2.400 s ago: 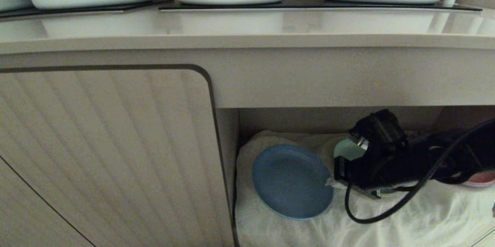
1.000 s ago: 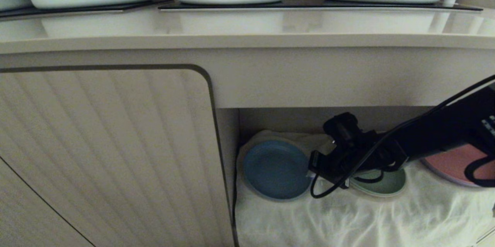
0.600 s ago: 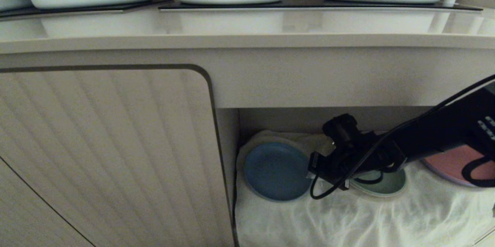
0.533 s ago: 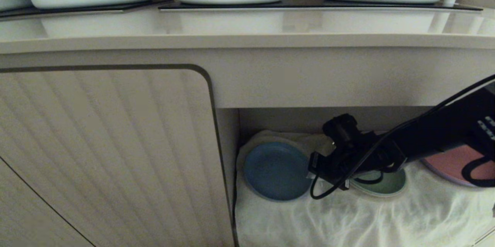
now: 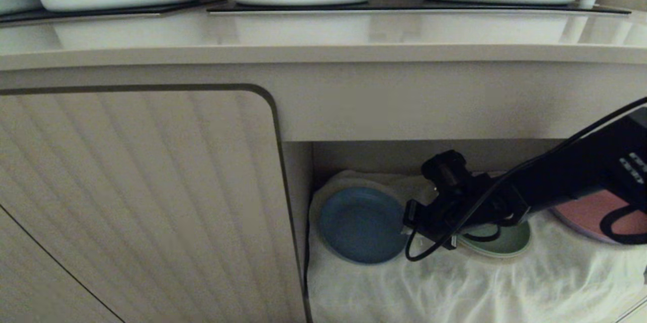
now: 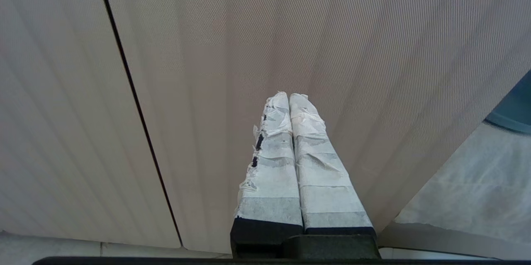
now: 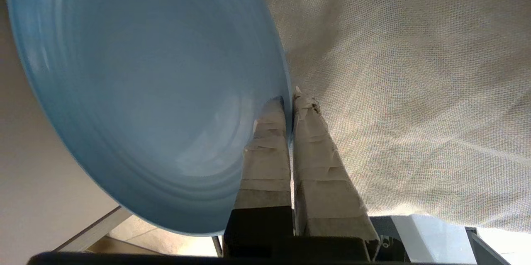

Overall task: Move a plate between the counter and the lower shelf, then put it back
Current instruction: Put the plate in the cupboard

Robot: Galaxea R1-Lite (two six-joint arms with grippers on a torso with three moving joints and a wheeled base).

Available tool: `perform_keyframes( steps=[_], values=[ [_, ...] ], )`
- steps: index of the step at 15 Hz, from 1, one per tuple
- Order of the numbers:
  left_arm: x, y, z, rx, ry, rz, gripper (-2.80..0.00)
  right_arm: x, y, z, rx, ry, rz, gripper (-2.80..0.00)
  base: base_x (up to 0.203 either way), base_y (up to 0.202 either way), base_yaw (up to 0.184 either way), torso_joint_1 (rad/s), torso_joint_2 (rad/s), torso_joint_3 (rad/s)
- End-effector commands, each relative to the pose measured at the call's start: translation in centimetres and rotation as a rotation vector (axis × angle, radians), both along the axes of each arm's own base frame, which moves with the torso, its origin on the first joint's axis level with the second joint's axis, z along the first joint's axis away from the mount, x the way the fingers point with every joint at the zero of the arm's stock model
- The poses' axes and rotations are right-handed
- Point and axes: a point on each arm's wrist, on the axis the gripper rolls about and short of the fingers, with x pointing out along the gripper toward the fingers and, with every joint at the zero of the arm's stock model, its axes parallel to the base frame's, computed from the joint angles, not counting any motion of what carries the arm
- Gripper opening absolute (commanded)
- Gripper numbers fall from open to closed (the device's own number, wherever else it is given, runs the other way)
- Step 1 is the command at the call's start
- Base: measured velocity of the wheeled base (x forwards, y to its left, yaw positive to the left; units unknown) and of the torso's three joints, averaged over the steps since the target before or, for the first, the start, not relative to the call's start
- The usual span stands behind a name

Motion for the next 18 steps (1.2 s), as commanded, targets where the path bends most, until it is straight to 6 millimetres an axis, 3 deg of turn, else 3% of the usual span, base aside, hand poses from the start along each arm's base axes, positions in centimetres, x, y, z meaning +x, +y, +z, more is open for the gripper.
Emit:
perform_keyframes(
  steps=[1, 7, 8, 18],
  values=[
    [-0.01, 0.00, 0.03, -0.001, -0.001, 0.001, -2.80, 0.01, 0.04, -0.03, 0.002, 0.002, -0.001, -2.80, 0.000, 0.000, 0.000, 0.000, 0.00, 0.000],
    [-0.01, 0.00, 0.03, -0.001, -0.002, 0.001, -2.80, 0.02, -0.02, -0.10, -0.004, 0.003, 0.005, -2.80, 0.000, 0.000, 0.000, 0.000, 0.00, 0.000],
    [0.00, 0.00, -0.01, -0.001, 0.000, 0.001, -2.80, 0.03, -0.02, -0.09, -0.003, 0.002, 0.005, 0.00, 0.000, 0.000, 0.000, 0.000, 0.00, 0.000],
    [-0.01, 0.00, 0.02, -0.001, -0.001, 0.001, -2.80, -0.34, -0.24, 0.03, -0.048, -0.017, -0.001, 0.00, 0.000, 0.000, 0.000, 0.000, 0.00, 0.000]
  ],
)
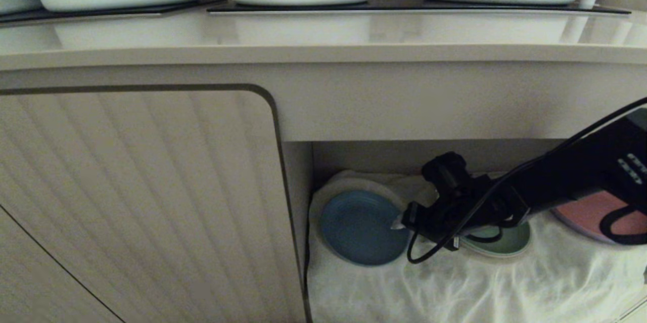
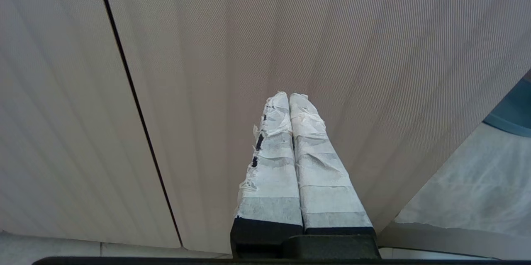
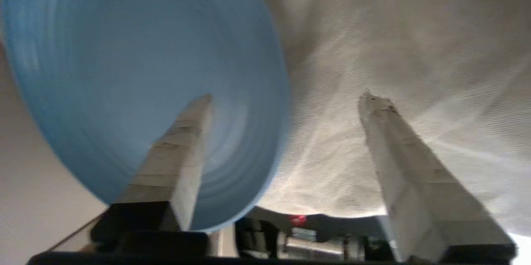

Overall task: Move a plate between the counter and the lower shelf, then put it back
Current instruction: Put the plate in the cupboard

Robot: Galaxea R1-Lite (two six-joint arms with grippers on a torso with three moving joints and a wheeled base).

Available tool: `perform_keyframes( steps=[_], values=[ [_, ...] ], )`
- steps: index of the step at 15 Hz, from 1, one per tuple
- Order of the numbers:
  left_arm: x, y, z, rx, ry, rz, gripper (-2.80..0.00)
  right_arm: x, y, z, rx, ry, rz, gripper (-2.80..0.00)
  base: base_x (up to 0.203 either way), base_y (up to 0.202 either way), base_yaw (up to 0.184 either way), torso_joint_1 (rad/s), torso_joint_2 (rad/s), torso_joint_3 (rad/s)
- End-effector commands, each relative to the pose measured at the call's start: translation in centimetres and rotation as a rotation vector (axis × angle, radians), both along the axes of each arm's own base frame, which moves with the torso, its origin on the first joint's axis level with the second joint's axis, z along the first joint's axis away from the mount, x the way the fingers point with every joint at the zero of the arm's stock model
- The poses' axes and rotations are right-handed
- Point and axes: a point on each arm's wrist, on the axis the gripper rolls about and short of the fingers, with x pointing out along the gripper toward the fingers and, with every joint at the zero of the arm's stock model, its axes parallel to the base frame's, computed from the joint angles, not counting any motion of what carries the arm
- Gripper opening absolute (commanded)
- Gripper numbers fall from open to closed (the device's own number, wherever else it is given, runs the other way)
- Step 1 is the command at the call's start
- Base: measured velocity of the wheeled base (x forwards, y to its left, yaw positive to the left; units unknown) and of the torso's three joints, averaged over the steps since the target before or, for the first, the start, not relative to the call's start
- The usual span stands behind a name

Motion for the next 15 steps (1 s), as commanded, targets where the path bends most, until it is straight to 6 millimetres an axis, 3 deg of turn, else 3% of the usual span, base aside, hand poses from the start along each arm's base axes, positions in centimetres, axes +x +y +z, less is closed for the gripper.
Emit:
perform_keyframes(
  steps=[1, 15],
  values=[
    [0.0, 0.0, 0.0, -0.001, -0.002, 0.001, -2.80, -0.4, -0.2, 0.4, -0.008, -0.012, 0.010, 0.00, 0.000, 0.000, 0.000, 0.000, 0.00, 0.000],
    [0.0, 0.0, 0.0, -0.001, 0.000, 0.001, -2.80, -5.8, -2.6, 3.6, -0.018, -0.042, 0.043, 0.00, 0.000, 0.000, 0.000, 0.000, 0.00, 0.000]
  ],
)
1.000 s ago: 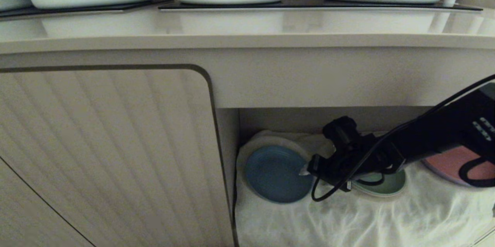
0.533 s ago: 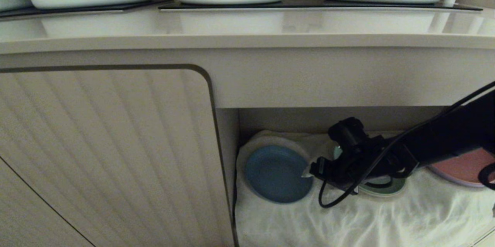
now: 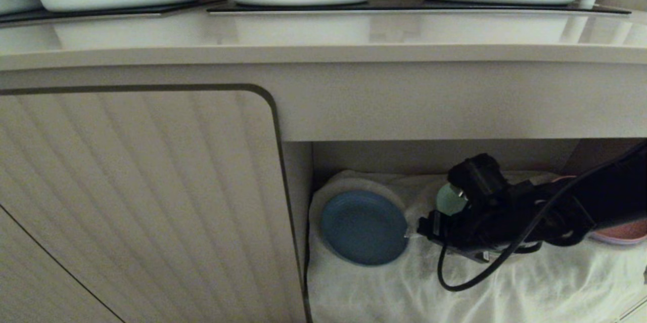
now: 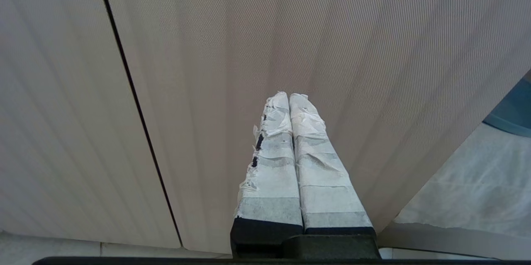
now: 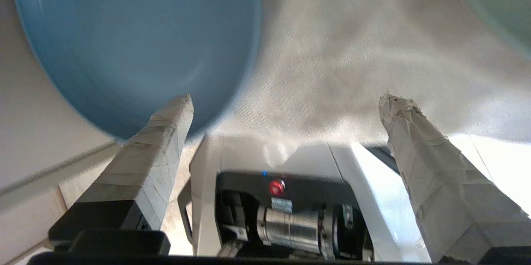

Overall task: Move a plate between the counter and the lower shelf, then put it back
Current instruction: Put the plate in the cupboard, then pick up the plate in the cupboard

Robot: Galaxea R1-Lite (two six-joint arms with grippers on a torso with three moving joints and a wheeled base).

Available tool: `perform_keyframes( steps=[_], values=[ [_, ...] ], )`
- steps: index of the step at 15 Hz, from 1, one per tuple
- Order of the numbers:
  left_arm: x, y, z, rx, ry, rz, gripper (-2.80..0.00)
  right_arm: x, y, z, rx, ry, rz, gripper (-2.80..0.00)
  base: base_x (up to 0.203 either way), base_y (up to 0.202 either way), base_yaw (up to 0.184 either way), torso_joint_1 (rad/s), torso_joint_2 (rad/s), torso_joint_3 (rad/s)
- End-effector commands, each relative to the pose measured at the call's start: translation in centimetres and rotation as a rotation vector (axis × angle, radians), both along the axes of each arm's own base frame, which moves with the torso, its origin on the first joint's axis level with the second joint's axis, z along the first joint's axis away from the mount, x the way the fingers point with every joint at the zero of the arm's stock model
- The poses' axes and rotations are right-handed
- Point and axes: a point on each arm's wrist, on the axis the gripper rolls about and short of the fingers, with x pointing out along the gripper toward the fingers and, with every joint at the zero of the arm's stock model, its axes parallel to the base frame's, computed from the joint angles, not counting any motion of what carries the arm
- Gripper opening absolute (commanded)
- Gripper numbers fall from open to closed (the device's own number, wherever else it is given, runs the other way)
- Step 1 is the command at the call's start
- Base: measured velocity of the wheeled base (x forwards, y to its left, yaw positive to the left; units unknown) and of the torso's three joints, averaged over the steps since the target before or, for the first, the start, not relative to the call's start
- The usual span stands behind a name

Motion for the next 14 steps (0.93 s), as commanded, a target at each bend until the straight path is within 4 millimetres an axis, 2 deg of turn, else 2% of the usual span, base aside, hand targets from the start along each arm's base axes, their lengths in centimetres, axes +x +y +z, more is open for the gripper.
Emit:
perform_keyframes(
  steps=[1, 2, 3, 8, 14],
  values=[
    [0.0, 0.0, 0.0, -0.001, 0.000, 0.000, -2.80, -1.7, -0.7, 1.0, 0.009, -0.012, -0.002, 0.00, 0.000, 0.000, 0.000, 0.000, 0.00, 0.000],
    [0.0, 0.0, 0.0, -0.001, 0.000, 0.000, -2.80, -2.4, -1.0, 1.0, 0.006, -0.006, -0.001, 0.00, 0.000, 0.000, 0.000, 0.000, 0.00, 0.000],
    [0.0, 0.0, 0.0, -0.001, -0.001, 0.000, -2.80, -3.0, -1.3, 0.9, 0.002, 0.001, -0.001, -2.80, 0.000, 0.000, 0.000, 0.000, 0.00, 0.000],
    [0.0, 0.0, 0.0, -0.001, -0.001, 0.000, -2.80, -6.4, -2.9, 0.9, -0.026, 0.017, 0.028, -2.80, 0.000, 0.000, 0.000, 0.000, 0.00, 0.000],
    [0.0, 0.0, 0.0, -0.001, 0.000, 0.000, -2.80, -10.6, -4.9, 2.3, -0.067, -0.036, 0.060, -2.80, 0.000, 0.000, 0.000, 0.000, 0.00, 0.000]
  ],
)
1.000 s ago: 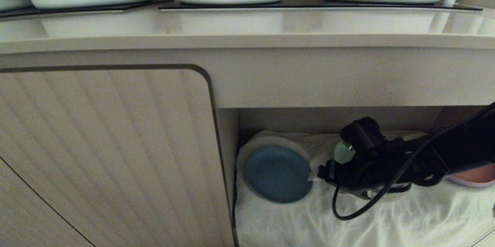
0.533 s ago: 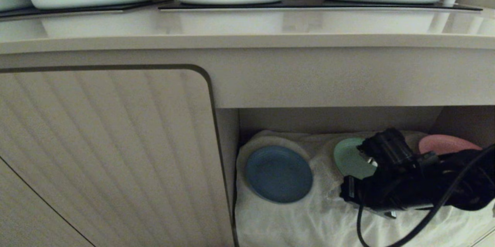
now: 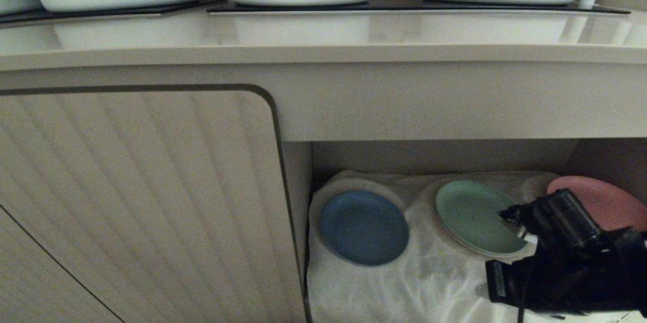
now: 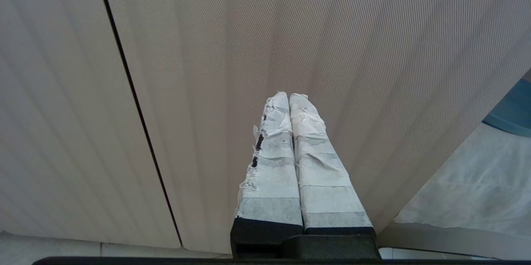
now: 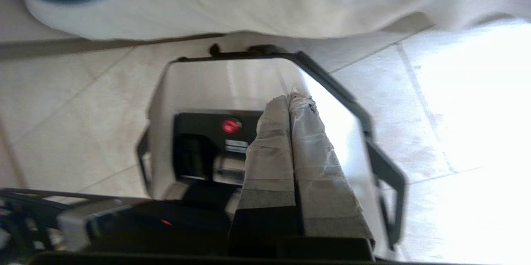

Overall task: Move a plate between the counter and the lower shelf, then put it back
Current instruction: Pick up the plate in the cupboard

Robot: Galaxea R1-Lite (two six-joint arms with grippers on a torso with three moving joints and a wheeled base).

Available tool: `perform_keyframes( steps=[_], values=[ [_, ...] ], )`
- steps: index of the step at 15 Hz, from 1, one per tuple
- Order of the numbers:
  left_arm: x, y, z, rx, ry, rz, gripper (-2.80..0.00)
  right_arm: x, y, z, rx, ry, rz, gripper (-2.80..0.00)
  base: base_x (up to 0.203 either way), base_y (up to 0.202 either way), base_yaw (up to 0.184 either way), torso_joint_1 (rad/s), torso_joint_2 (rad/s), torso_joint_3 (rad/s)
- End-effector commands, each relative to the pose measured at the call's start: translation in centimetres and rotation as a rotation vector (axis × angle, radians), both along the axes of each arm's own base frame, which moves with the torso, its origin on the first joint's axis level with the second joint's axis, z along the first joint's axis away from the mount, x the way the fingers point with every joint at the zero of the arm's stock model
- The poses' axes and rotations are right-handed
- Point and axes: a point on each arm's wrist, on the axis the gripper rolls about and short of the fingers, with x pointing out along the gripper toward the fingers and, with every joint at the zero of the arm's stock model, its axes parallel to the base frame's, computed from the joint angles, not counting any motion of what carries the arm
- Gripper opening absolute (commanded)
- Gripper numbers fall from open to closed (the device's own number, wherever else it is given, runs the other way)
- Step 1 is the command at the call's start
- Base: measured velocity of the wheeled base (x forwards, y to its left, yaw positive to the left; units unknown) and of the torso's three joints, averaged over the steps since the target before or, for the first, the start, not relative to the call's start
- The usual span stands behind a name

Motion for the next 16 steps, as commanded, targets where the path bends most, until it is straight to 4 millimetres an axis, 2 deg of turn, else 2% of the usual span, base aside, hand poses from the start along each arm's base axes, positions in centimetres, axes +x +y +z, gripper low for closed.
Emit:
perform_keyframes(
  steps=[1, 6, 12, 16],
  values=[
    [0.0, 0.0, 0.0, -0.001, 0.000, 0.001, -2.80, -1.7, -0.9, 1.4, -0.009, -0.066, -0.019, -2.80, 0.000, 0.000, 0.000, 0.000, 0.00, 0.000],
    [0.0, 0.0, 0.0, -0.001, -0.001, 0.001, -2.80, -5.0, -3.7, 2.6, -0.146, -0.220, -0.010, -2.80, 0.000, 0.000, 0.000, 0.000, 0.00, 0.000],
    [0.0, 0.0, 0.0, -0.001, -0.001, 0.001, -2.80, -9.4, -7.0, 4.8, -0.193, -0.480, -0.133, -2.80, 0.000, 0.000, 0.000, 0.000, 0.00, 0.000],
    [0.0, 0.0, 0.0, -0.001, -0.001, 0.001, -2.80, -13.8, -8.3, 4.2, -0.256, -0.672, -0.148, -2.80, 0.000, 0.000, 0.000, 0.000, 0.00, 0.000]
  ],
)
